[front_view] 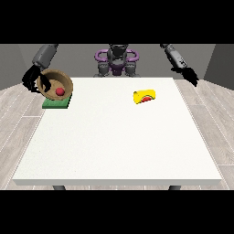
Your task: Pick the cup and pour the ball into the bowl, then pick the bowl and place it on the pad
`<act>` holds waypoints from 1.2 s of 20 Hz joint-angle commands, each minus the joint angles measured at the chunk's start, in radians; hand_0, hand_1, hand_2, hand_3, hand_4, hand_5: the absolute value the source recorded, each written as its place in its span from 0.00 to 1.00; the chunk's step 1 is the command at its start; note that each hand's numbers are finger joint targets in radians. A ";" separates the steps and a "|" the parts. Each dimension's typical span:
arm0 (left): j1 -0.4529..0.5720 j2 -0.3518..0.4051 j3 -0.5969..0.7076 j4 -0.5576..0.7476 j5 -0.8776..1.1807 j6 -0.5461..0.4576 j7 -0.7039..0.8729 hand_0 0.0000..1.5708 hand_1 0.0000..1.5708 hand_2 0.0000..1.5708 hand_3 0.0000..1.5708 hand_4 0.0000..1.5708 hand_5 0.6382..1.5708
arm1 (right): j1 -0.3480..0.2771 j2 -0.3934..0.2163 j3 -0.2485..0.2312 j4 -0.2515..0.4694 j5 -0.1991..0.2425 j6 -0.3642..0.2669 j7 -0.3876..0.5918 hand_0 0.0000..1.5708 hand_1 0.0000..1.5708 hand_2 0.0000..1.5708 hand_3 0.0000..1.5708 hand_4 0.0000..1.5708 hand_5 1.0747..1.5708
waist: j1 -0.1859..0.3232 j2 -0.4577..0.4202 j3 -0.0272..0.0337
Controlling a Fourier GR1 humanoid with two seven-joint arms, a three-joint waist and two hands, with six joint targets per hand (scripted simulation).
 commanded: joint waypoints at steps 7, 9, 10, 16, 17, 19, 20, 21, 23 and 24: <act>0.005 0.090 0.090 -0.052 0.107 -0.091 -0.012 0.00 0.00 0.00 0.00 0.56 0.59 | -0.060 0.097 -0.196 0.203 -0.164 -0.024 -0.135 1.00 1.00 1.00 0.75 0.56 0.67 | -0.004 0.125 0.0010; 0.035 0.080 0.077 -0.118 0.106 -0.089 -0.004 0.00 0.00 0.00 0.00 0.55 0.56 | -0.083 0.099 -0.239 0.260 -0.196 -0.021 -0.152 1.00 1.00 1.00 0.81 0.47 0.63 | 0.008 0.129 0.0032; 0.040 0.116 0.104 -0.095 0.128 -0.113 0.020 0.00 0.00 0.00 0.00 0.55 0.57 | -0.089 0.077 -0.283 0.271 -0.252 0.051 -0.130 1.00 1.00 1.00 0.80 0.40 0.61 | -0.008 0.110 0.0035; 0.112 0.105 0.107 -0.176 0.147 -0.124 0.017 0.00 0.00 0.00 0.00 0.55 0.59 | -0.154 -0.025 -0.389 0.355 -0.322 0.070 -0.102 0.09 0.09 0.40 0.15 0.00 0.33 | 0.000 0.126 0.0019; 0.109 0.093 0.099 -0.220 0.155 -0.114 0.053 0.00 0.00 0.00 0.00 0.54 0.58 | -0.179 -0.033 -0.395 0.366 -0.325 0.067 -0.088 0.00 0.00 0.41 0.12 0.00 0.33 | 0.003 0.109 0.0024; 0.089 0.111 0.118 -0.192 0.166 -0.109 0.069 0.00 0.00 0.00 0.00 0.55 0.57 | -0.197 -0.060 -0.390 0.364 -0.329 0.121 -0.056 0.00 0.00 0.34 0.00 0.00 0.36 | -0.012 0.106 0.0009; 0.090 0.082 0.100 -0.165 0.155 -0.104 0.057 0.00 0.00 0.00 0.00 0.56 0.58 | -0.189 -0.046 -0.377 0.351 -0.319 0.101 -0.044 0.00 0.00 0.32 0.00 0.00 0.38 | -0.023 0.077 0.0000; 0.128 0.097 0.108 -0.268 0.190 -0.127 0.127 0.00 0.00 0.00 0.00 0.56 0.59 | -0.182 -0.067 -0.390 0.392 -0.320 0.119 -0.097 0.00 0.00 0.32 0.00 0.00 0.42 | -0.015 0.087 0.0022; 0.076 0.130 0.126 -0.200 0.191 -0.136 0.092 0.00 0.00 0.00 0.00 0.56 0.62 | -0.230 -0.132 -0.404 0.371 -0.343 0.189 -0.040 0.00 0.00 0.29 0.03 0.00 0.44 | -0.031 0.120 0.0007; 0.138 0.123 0.120 -0.200 0.189 -0.161 0.081 0.00 0.00 0.00 0.00 0.56 0.62 | -0.183 -0.063 -0.398 0.375 -0.342 0.156 -0.079 0.00 0.00 0.28 0.00 0.00 0.44 | -0.017 0.062 0.0005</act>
